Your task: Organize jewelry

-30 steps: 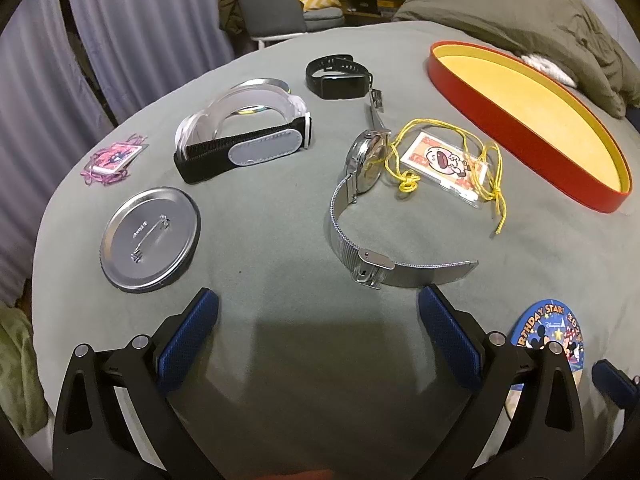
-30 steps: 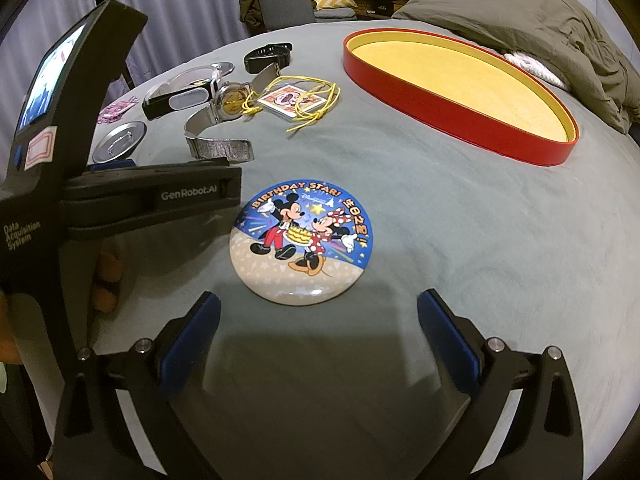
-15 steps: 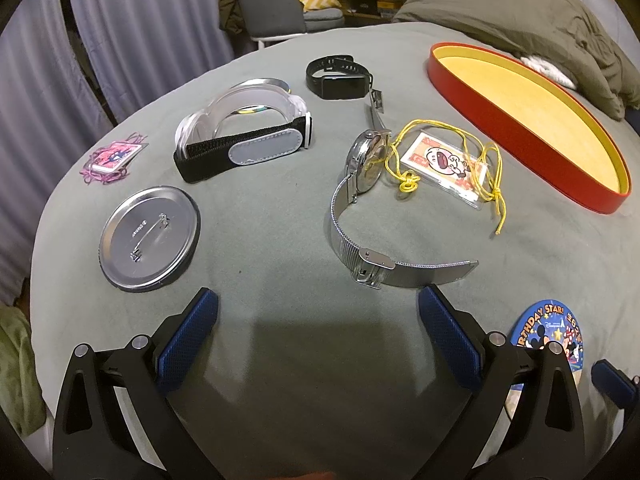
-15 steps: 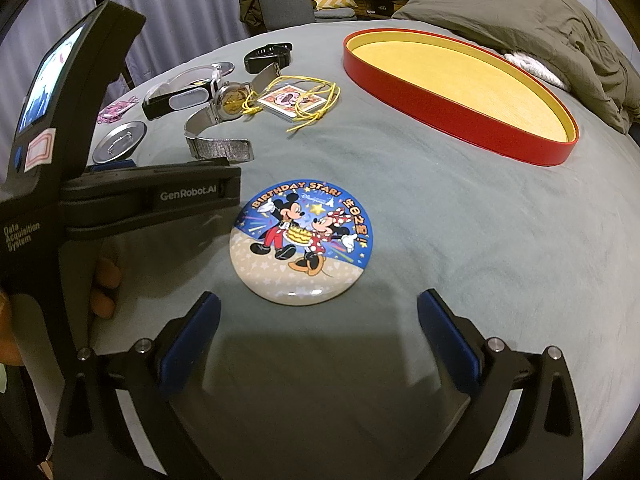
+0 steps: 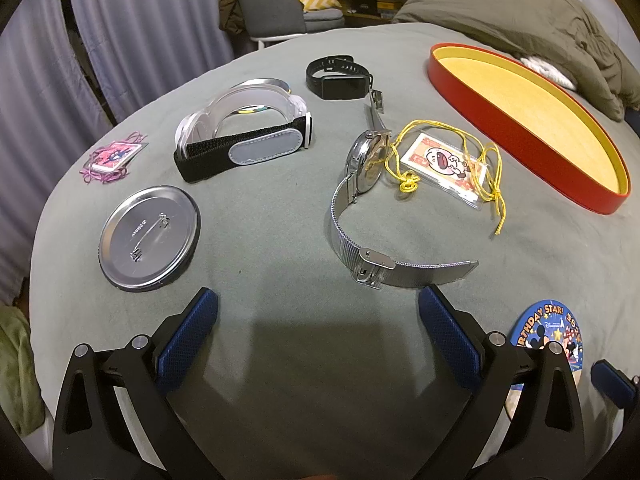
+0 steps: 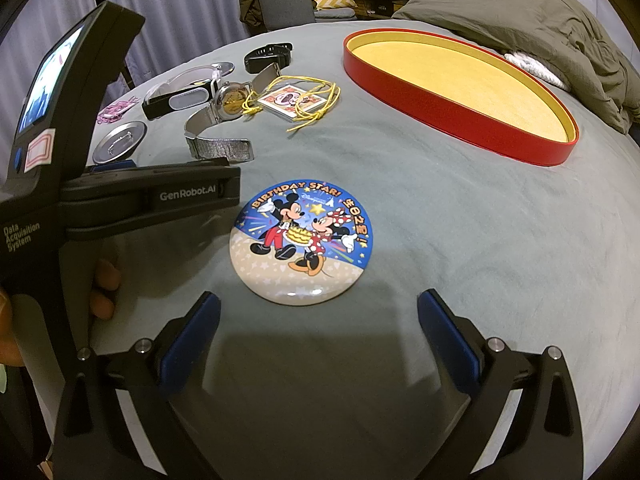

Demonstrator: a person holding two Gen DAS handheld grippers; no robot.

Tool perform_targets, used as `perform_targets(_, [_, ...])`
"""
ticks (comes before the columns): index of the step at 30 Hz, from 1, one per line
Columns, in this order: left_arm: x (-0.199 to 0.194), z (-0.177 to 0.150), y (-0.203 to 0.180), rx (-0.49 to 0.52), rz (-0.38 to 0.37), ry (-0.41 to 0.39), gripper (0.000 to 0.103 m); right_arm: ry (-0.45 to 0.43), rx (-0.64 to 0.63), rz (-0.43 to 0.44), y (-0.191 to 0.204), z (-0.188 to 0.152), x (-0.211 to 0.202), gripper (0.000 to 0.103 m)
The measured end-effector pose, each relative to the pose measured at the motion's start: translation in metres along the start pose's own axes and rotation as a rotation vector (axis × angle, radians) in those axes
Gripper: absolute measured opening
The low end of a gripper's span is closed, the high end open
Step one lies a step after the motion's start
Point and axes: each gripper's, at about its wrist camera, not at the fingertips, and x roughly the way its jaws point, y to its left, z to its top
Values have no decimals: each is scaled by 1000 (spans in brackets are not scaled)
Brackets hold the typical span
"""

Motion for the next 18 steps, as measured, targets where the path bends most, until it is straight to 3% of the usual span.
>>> perform_targets(18, [-1, 0, -2, -1, 3, -7, 98, 0, 0, 0, 0, 0, 0, 96])
